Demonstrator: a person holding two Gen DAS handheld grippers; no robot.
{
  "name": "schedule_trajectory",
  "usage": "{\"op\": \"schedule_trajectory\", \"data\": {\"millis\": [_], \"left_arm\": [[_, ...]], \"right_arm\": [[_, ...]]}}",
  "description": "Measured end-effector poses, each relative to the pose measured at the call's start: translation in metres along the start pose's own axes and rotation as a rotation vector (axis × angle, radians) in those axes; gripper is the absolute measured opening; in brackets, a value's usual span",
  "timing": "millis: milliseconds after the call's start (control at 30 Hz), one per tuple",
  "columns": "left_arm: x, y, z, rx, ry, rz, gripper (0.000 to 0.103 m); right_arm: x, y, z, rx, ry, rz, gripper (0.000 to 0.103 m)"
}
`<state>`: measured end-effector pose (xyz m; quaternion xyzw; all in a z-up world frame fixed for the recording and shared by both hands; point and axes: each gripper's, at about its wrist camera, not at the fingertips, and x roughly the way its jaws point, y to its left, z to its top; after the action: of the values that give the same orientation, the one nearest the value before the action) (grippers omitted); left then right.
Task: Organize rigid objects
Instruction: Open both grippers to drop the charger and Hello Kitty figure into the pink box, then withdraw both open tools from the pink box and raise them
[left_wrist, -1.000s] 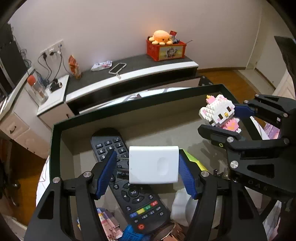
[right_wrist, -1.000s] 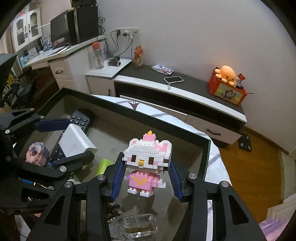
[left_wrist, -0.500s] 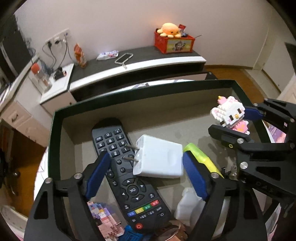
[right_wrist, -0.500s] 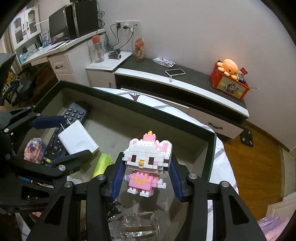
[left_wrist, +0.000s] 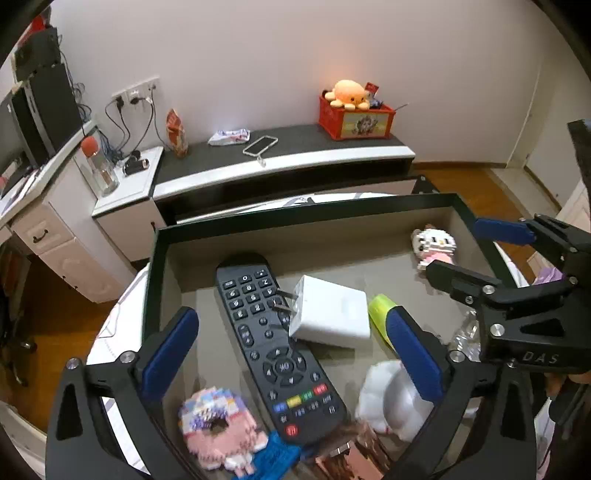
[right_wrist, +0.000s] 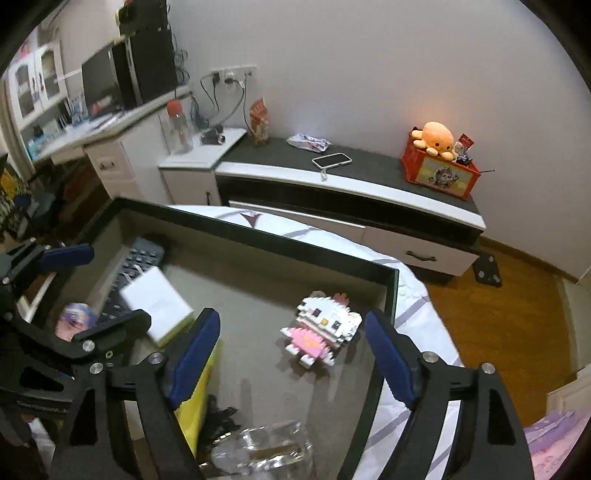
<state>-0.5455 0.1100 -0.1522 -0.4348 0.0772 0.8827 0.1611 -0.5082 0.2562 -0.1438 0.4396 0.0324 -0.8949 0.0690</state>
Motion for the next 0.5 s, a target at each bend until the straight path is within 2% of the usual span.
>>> {"op": "schedule_trajectory", "data": {"millis": [133,233,400,500], "left_arm": [[-0.023,0.002,-0.010,-0.004,-0.027,-0.004,0.103],[-0.042,0.003,-0.017,-0.029,-0.048,-0.021,0.103],[-0.076,0.002,-0.035,-0.049,-0.086,0.030,0.103],[-0.100,0.002,-0.049,-0.057,-0.116,0.006,0.103]], "right_arm": [[-0.012,0.007,-0.005,0.001,-0.021,0.011,0.090],[-0.029,0.012,-0.009,0.005,-0.046,-0.021,0.103],[-0.060,0.015,-0.017,0.042,-0.089,0.023,0.103],[-0.078,0.024,-0.026,0.030,-0.109,0.005,0.103]]}}
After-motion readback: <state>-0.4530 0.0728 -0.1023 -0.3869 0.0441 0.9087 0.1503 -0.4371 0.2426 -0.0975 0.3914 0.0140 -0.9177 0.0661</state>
